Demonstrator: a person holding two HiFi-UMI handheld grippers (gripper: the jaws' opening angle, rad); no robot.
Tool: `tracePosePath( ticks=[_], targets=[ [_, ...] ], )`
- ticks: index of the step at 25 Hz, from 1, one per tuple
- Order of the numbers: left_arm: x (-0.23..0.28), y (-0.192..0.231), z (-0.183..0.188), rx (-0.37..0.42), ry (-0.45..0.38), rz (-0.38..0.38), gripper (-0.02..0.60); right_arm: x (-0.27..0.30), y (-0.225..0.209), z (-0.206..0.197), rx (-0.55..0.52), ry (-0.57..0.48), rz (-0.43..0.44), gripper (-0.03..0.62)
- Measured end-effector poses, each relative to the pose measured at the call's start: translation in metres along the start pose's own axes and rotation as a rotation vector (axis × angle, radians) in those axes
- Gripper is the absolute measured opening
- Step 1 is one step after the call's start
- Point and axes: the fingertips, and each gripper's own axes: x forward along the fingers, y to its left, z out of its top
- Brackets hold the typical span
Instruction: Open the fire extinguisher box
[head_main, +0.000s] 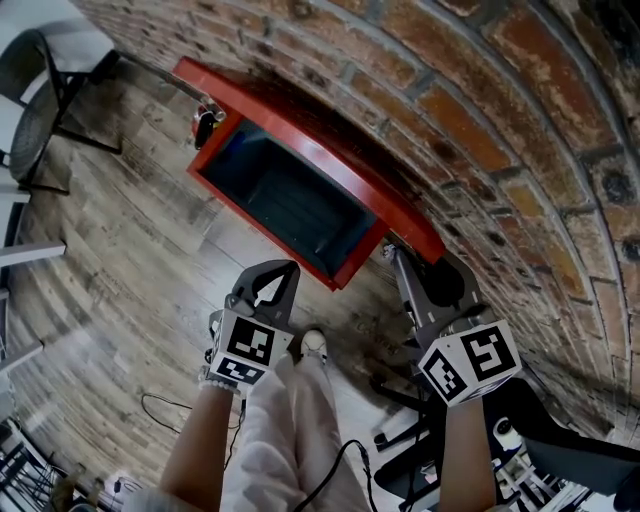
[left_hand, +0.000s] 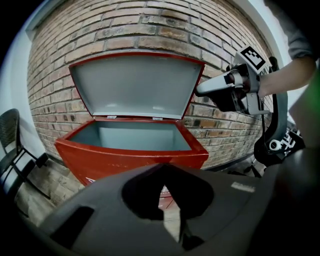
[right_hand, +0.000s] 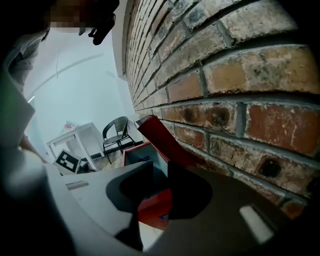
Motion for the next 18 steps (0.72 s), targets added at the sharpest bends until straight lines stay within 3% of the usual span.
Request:
tracePosePath(
  ticks=[18],
  targets=[
    [-0.002,-0.001,0.002,-0.005,-0.005,0.005,0.000,0.005,-0.035,0.020,-0.015,-0.035,-0.072,0.081]
  ],
)
